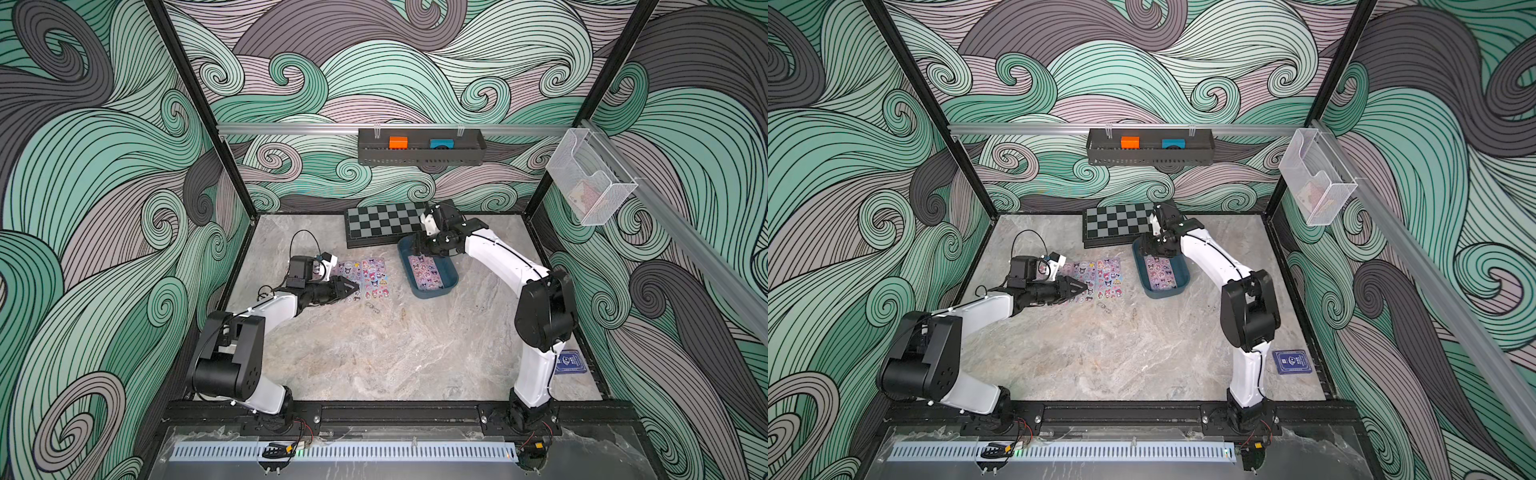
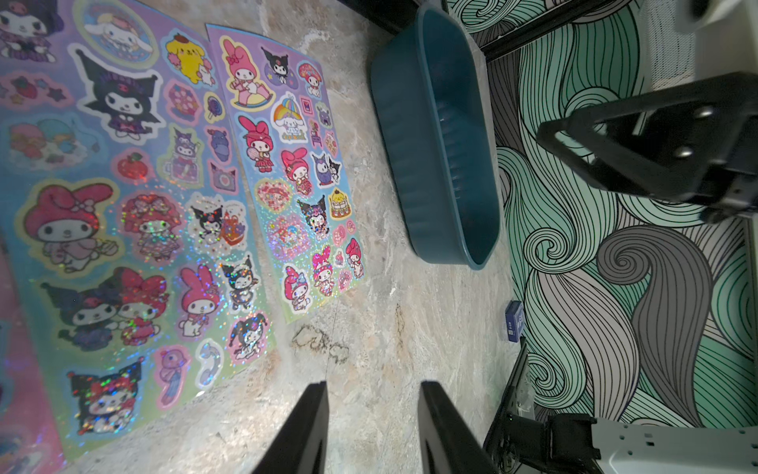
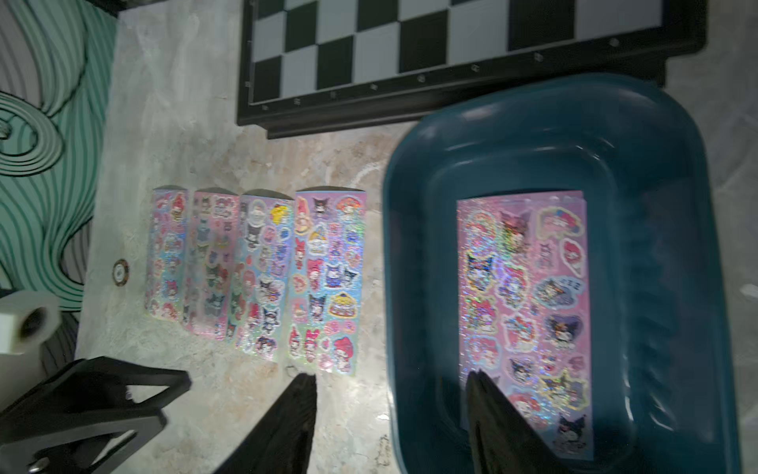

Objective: Take the stickers out of the storage box
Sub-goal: Pick up the sticker from the storage box.

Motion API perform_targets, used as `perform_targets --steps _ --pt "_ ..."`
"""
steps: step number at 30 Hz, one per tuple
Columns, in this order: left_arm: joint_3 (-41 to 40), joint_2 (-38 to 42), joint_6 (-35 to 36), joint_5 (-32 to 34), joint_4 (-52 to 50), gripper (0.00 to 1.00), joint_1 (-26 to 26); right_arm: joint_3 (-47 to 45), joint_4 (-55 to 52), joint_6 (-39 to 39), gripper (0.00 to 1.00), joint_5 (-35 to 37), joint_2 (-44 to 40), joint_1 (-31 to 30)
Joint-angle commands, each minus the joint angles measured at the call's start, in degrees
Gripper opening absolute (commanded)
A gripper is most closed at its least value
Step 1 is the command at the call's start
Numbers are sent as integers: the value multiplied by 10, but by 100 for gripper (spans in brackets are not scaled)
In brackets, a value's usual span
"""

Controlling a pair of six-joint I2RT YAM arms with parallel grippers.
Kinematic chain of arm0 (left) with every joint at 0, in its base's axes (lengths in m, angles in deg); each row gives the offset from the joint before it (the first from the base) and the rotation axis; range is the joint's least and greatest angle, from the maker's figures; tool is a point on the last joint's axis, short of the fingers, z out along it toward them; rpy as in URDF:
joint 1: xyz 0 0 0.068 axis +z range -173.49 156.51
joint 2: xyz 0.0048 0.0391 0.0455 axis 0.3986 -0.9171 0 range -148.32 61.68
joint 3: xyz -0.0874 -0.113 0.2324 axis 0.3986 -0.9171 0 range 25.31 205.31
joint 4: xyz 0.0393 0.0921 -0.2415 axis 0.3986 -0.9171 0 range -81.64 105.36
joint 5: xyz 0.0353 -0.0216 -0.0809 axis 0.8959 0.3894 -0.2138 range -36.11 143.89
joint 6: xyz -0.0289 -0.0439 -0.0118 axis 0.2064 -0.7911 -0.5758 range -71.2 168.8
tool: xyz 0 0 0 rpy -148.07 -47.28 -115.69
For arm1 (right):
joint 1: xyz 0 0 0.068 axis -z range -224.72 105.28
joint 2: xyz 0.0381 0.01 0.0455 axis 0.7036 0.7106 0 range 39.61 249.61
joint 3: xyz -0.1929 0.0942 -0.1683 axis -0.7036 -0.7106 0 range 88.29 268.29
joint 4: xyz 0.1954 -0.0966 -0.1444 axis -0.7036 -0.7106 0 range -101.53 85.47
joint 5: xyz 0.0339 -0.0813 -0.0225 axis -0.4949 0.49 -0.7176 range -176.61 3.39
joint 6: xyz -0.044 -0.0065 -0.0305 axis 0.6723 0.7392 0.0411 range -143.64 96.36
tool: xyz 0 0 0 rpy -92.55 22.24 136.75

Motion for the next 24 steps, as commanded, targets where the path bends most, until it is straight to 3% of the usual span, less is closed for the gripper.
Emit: perform_targets --steps 1,9,13,19,24 --pt "7 16 15 4 -10 41 -4 -11 -17 34 70 -28 31 21" --pt "8 28 23 13 -23 41 -5 63 -63 102 83 -6 107 7" --pt "7 41 27 17 -29 42 -6 119 -103 144 92 57 149 -6" --pt "5 59 26 19 -31 42 -7 153 -128 173 99 91 189 -11" --pt "5 60 27 19 -31 42 -7 182 -152 188 99 113 223 -16"
